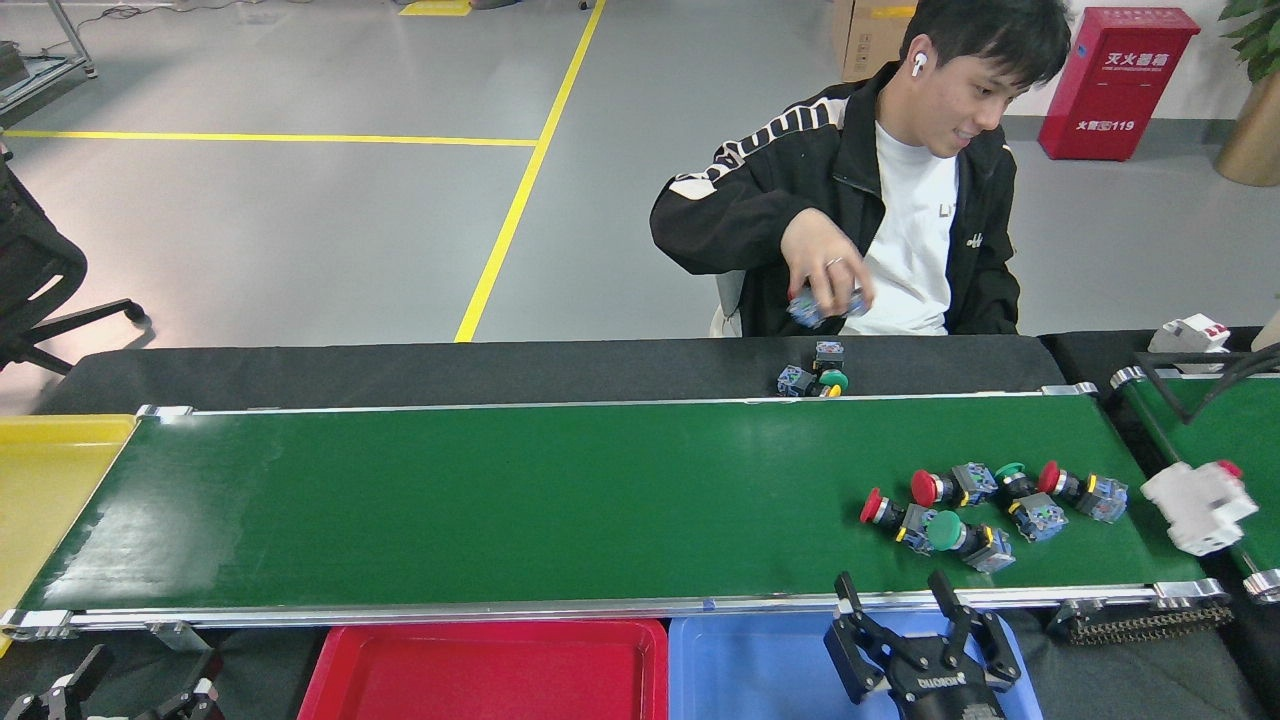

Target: Pick switch part from conveyor to tray

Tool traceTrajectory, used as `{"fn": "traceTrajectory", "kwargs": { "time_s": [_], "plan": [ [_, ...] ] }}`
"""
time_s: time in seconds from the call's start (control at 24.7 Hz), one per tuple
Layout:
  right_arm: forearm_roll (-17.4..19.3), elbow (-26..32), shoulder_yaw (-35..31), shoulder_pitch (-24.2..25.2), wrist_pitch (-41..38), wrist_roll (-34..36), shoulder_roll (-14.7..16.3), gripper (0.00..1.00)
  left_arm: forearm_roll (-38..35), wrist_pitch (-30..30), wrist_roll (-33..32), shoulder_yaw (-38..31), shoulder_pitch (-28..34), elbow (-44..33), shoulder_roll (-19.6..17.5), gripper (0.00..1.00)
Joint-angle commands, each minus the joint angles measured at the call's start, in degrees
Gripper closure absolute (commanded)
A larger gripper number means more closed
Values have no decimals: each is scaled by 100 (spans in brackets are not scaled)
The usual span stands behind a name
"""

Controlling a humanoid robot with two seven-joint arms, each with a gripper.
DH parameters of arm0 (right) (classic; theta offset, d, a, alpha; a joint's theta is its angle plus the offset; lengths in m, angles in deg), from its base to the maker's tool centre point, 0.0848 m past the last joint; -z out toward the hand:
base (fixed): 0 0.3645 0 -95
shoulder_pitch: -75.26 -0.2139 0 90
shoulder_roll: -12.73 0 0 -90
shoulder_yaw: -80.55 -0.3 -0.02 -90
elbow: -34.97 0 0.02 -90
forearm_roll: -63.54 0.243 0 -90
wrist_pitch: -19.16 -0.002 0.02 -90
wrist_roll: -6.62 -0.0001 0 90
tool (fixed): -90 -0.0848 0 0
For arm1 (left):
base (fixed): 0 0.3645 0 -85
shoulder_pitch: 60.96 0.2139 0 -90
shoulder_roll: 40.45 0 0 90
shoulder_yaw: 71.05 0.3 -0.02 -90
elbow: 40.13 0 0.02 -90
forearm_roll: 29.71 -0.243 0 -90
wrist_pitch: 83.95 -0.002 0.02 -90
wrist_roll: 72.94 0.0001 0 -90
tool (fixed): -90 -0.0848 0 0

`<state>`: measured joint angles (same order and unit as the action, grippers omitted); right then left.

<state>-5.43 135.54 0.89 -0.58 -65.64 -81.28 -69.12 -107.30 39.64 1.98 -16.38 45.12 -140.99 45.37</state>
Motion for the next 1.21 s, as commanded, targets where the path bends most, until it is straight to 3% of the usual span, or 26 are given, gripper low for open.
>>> {"fn": "traceTrajectory", "kwargs": {
  "time_s": [0.0, 0.28, 0.69, 0.85, 1.09, 1.17],
  "plan": [
    [7, 94, -41, 34, -10, 264, 46, 4, 7, 7, 49, -36, -17, -65, -21, 0],
    [7, 6, -50, -98, 78, 176, -86, 4, 16, -2, 49, -36, -8, -74, -21, 0],
    [15, -1365, 21, -1531, 597, 53, -121, 4, 51, -2, 49, -53, -35, -74, -4, 0],
    [-11, -2068, 205, -2181, 614, 53, -376, 4, 60, -2, 49, -36, -44, -74, -12, 0],
    [-20, -2551, 829, -2532, 544, 62, -306, 42, 51, -2, 49, -27, -26, -74, -4, 0],
    [-2, -2551, 987, -2524, 509, 62, -191, 75, 51, -10, 49, -18, -26, -56, -4, 0]
  ]
}}
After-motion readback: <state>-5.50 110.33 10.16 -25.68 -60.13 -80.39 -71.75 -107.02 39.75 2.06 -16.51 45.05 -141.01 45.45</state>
